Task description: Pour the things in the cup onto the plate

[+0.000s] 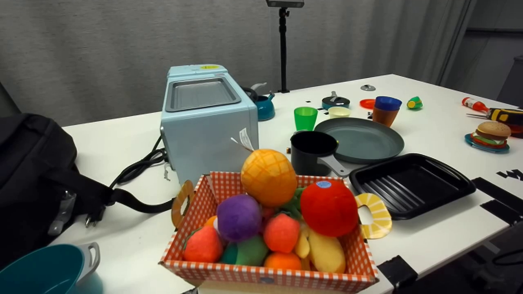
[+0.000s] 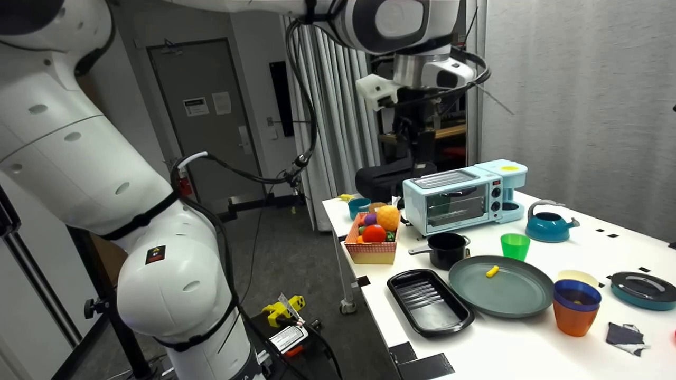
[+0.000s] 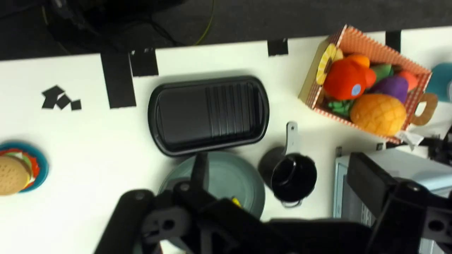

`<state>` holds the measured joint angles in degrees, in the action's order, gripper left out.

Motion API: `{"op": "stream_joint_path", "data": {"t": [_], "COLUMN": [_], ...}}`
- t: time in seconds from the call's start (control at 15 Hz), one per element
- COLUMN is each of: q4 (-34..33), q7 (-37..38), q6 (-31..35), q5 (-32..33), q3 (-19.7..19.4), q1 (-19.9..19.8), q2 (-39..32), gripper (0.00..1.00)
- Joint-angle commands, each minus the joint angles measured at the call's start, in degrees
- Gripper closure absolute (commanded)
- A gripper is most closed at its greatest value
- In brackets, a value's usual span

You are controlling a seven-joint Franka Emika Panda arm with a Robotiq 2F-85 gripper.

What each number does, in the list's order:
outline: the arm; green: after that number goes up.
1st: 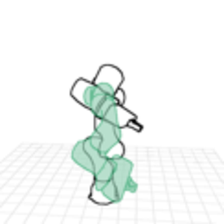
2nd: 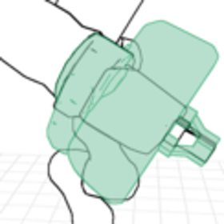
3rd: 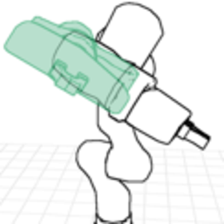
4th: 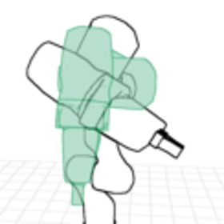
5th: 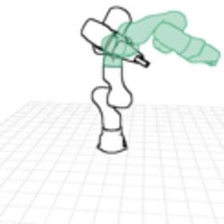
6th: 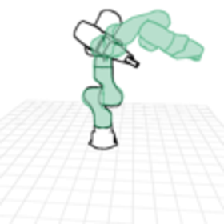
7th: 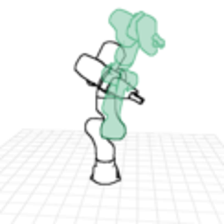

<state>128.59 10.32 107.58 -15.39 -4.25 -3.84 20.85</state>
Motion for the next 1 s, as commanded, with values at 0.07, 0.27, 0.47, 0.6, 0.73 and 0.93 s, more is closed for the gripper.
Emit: {"op": "stream_joint_path", "data": {"t": [0.07, 0.27, 0.47, 0.6, 0.73, 0.93], "q4": [-9.2, -13.5, -11.2, -12.2, -12.4, -12.6], "q7": [-1.8, -1.3, -0.8, -0.8, -0.8, -0.8], "q6": [9.9, 14.3, 14.4, 14.4, 14.4, 14.4], "q5": [5.5, 8.0, 7.1, 7.1, 7.1, 7.1], "q3": [-0.6, -1.0, -1.0, -1.0, -1.0, -1.0], "q1": [-2.0, -2.2, -1.7, -1.7, -1.7, -1.7], "q2": [-10.1, -15.5, -14.1, -15.3, -15.3, -15.3], "gripper": [0.00, 0.00, 0.00, 0.00, 0.00, 0.00]}}
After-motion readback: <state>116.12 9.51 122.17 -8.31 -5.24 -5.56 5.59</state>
